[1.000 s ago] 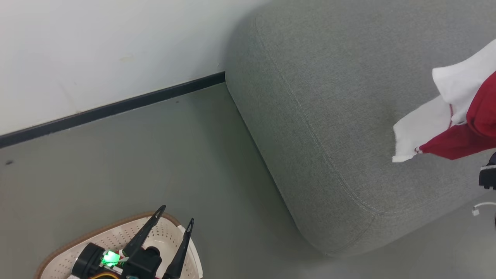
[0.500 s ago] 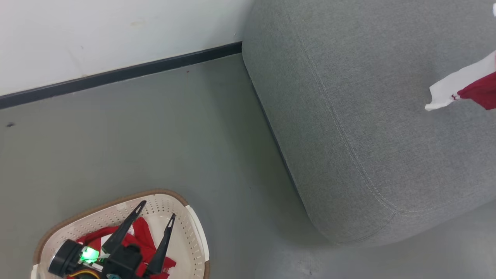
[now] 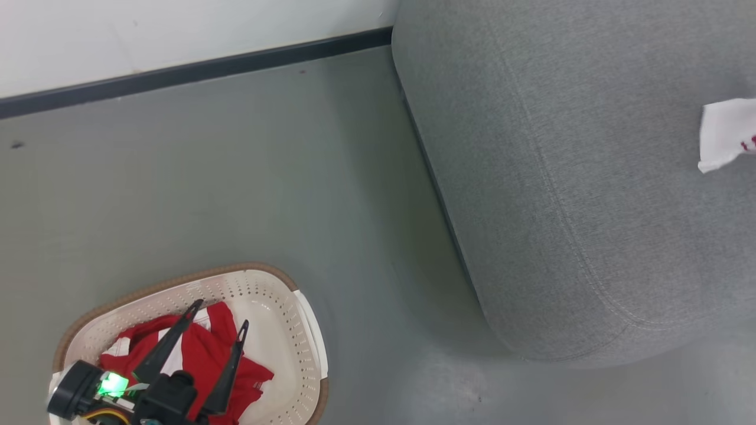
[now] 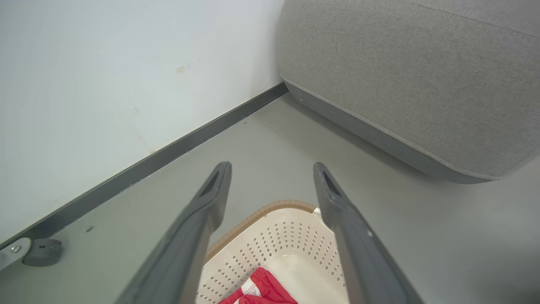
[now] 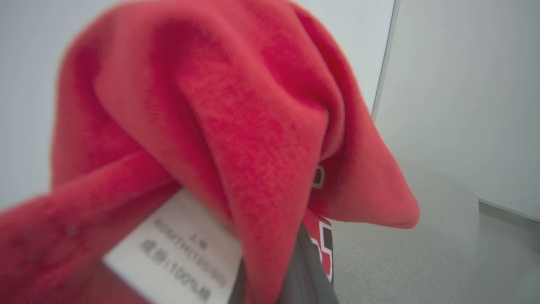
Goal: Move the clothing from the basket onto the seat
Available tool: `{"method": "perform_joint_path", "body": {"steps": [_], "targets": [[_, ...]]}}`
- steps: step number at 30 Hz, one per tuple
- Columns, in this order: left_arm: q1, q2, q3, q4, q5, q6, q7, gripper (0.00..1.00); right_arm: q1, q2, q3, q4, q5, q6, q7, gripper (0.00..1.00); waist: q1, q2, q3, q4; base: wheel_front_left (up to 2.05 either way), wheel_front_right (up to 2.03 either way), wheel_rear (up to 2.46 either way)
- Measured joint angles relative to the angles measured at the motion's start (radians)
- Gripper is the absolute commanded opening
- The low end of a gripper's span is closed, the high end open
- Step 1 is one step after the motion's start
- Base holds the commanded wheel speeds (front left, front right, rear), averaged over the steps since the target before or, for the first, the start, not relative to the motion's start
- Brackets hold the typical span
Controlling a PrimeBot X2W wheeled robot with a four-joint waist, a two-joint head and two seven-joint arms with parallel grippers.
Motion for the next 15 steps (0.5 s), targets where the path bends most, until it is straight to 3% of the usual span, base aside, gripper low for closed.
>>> {"method": "perform_joint_path", "body": {"steps": [15], "targets": [[0.002,0.022,0.021,-0.027,0.0,0.0,0.0,1.0,-0.072,0.05,0.009,0.241,0.041,0.022,0.0,0.0,-0.0001,0.0,0.044,0.013,0.0,0.0,0.0]]}}
